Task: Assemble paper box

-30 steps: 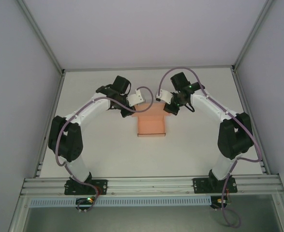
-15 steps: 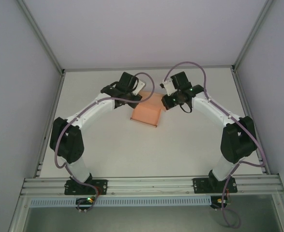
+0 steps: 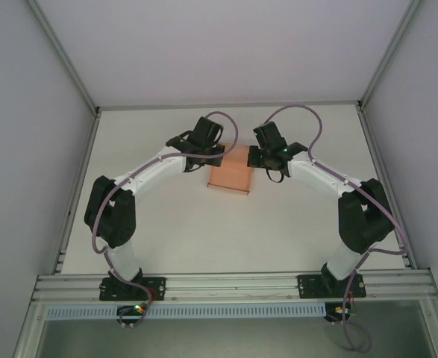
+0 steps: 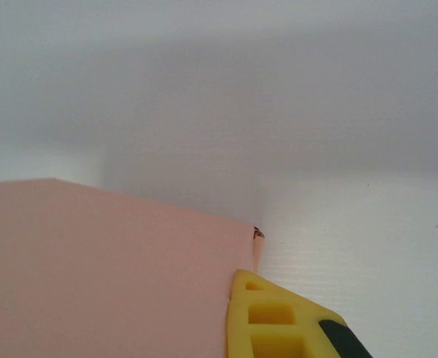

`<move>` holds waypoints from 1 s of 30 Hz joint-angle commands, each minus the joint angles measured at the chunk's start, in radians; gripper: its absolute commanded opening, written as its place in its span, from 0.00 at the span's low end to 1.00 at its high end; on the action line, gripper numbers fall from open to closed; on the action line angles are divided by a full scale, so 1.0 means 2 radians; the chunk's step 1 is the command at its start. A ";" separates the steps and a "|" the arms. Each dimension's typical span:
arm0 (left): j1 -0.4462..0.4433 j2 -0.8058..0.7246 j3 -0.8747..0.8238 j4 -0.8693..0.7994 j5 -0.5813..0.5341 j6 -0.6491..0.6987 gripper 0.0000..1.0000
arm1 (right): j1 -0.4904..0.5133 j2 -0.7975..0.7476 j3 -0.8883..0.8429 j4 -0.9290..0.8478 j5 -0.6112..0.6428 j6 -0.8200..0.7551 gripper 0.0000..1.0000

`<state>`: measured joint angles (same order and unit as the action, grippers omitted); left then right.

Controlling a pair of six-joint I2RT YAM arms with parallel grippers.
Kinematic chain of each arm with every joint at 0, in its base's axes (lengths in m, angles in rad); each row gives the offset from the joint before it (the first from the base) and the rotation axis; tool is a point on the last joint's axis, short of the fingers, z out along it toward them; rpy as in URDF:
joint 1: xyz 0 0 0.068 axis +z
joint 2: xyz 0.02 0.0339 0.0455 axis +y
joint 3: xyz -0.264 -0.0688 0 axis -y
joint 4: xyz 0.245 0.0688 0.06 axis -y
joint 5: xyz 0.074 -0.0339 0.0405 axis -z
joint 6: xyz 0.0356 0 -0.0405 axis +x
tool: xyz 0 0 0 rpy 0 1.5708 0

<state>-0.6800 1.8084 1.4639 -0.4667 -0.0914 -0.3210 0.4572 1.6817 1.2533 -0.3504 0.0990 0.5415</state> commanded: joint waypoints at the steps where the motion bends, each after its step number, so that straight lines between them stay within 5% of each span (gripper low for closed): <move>1: 0.000 0.025 -0.010 -0.008 0.037 -0.056 0.00 | 0.008 -0.015 0.005 0.090 0.015 0.075 0.01; 11: 0.001 0.017 -0.016 -0.021 0.005 -0.065 0.00 | 0.012 0.010 0.079 0.011 0.012 0.046 0.01; 23: -0.002 -0.002 -0.115 0.082 0.051 -0.130 0.00 | 0.053 -0.023 -0.044 0.145 0.103 0.060 0.00; 30: -0.029 -0.040 -0.179 0.121 0.031 -0.090 0.00 | 0.093 -0.064 -0.140 0.231 0.171 0.030 0.00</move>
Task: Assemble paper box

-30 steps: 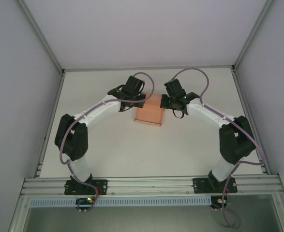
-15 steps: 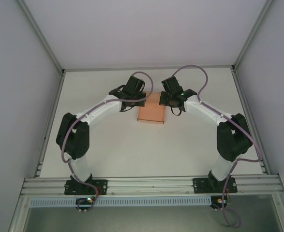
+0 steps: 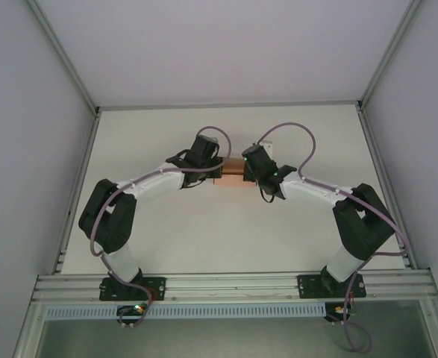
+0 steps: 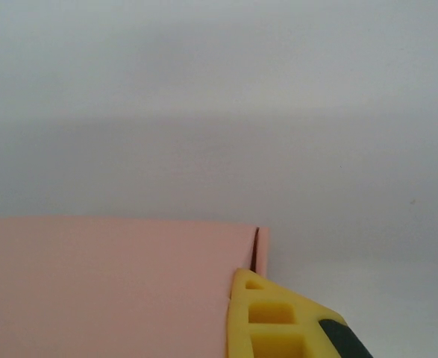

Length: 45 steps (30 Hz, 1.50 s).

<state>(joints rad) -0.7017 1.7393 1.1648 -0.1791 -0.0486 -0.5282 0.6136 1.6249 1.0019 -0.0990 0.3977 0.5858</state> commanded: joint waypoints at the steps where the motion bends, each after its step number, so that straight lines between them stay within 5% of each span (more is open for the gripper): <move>1: -0.021 -0.014 -0.037 -0.021 0.005 0.022 0.00 | 0.018 -0.040 -0.028 0.121 0.022 -0.002 0.00; 5: -0.029 -0.049 -0.065 -0.017 0.011 0.048 0.27 | 0.031 -0.050 -0.090 0.181 0.040 -0.050 0.00; 9: -0.028 -0.075 -0.074 -0.039 -0.001 0.046 0.43 | 0.049 -0.040 -0.155 0.265 0.079 -0.119 0.00; 16: -0.026 -0.126 -0.069 -0.078 0.017 0.037 1.00 | 0.062 -0.020 -0.209 0.358 0.062 -0.188 0.00; 21: 0.021 -0.141 -0.050 -0.115 0.043 0.000 1.00 | 0.076 -0.007 -0.224 0.398 0.071 -0.229 0.00; 28: 0.101 -0.133 -0.063 -0.041 0.124 -0.057 1.00 | 0.089 0.017 -0.256 0.462 0.060 -0.262 0.00; 34: 0.113 -0.152 -0.078 0.013 0.173 -0.049 1.00 | 0.108 0.053 -0.243 0.467 0.099 -0.302 0.00; 45: 0.125 -0.193 -0.054 -0.079 0.089 -0.017 1.00 | 0.121 0.057 -0.218 0.441 0.138 -0.326 0.00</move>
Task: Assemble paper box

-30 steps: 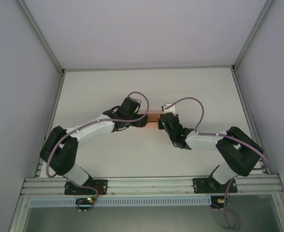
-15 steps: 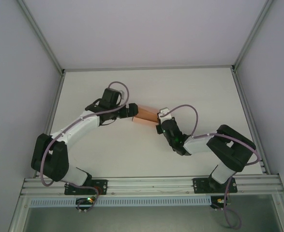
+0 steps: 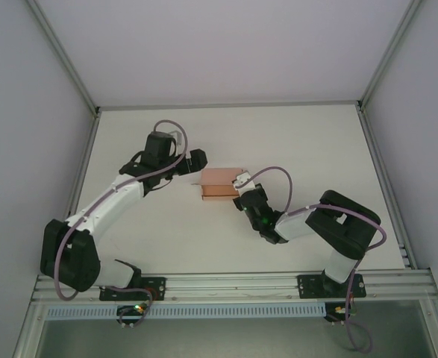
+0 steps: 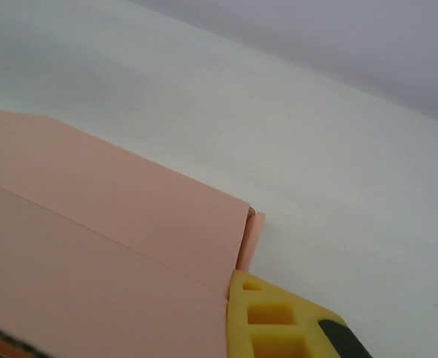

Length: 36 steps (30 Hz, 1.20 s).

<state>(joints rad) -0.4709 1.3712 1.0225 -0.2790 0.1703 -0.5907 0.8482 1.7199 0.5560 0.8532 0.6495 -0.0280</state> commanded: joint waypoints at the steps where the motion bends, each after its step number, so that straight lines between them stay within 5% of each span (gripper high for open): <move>1: 0.012 -0.009 0.022 -0.036 -0.026 0.015 1.00 | 0.005 0.011 0.004 -0.032 0.015 -0.020 0.00; 10: 0.023 0.104 0.019 0.016 0.038 -0.008 0.97 | 0.012 0.022 0.000 -0.007 0.012 -0.029 0.05; 15: 0.024 0.170 0.019 0.056 0.109 -0.033 0.83 | 0.014 0.013 0.001 -0.031 0.023 -0.019 0.09; 23: 0.024 0.206 -0.017 0.095 0.136 -0.058 0.51 | 0.018 -0.021 -0.011 -0.077 0.019 0.015 0.18; 27: 0.024 0.226 -0.027 0.101 0.138 -0.049 0.37 | 0.019 -0.072 -0.016 -0.133 -0.021 0.026 0.43; 36: 0.041 0.243 -0.044 0.103 0.121 -0.043 0.27 | 0.009 -0.214 -0.030 -0.245 -0.108 0.056 0.91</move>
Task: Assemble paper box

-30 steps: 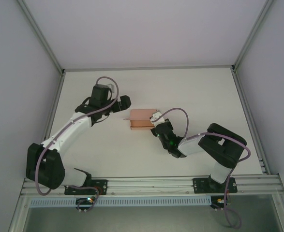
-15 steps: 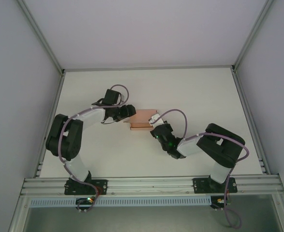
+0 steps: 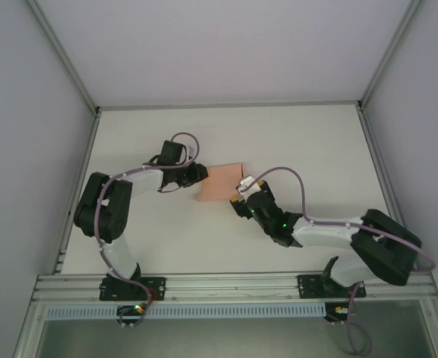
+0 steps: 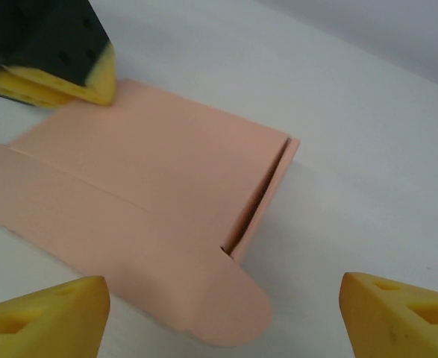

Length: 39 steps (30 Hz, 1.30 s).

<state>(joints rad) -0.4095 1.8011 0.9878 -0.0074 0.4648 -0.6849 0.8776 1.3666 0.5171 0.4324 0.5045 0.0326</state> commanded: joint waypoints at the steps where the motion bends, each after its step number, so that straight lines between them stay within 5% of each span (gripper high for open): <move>1: 0.013 0.030 -0.033 -0.023 -0.021 0.000 0.26 | -0.013 -0.050 -0.017 -0.032 -0.049 0.036 1.00; 11: 0.044 0.037 -0.085 0.042 0.010 -0.021 0.20 | -0.136 -0.051 0.057 -0.131 -0.218 0.211 1.00; 19: 0.051 0.037 -0.097 0.065 0.022 -0.018 0.19 | -0.206 0.090 0.173 -0.148 -0.388 0.287 1.00; 25: 0.051 0.030 -0.100 0.065 0.020 -0.015 0.19 | -0.212 0.196 0.249 -0.163 -0.486 0.313 1.00; 31: 0.051 0.020 -0.094 0.069 0.015 -0.004 0.22 | -0.214 0.240 0.246 -0.073 -0.579 0.368 0.70; 36: 0.046 -0.018 -0.078 0.086 0.015 0.033 0.44 | -0.221 0.223 0.239 -0.099 -0.565 0.368 0.55; 39: 0.030 -0.068 -0.060 0.076 -0.002 0.105 0.91 | -0.233 0.206 0.221 -0.094 -0.563 0.388 0.51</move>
<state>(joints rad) -0.3241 1.7584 0.8375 0.2031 0.5358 -0.6285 0.4347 1.8332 0.9897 0.2371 -0.5877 0.7609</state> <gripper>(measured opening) 0.731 0.526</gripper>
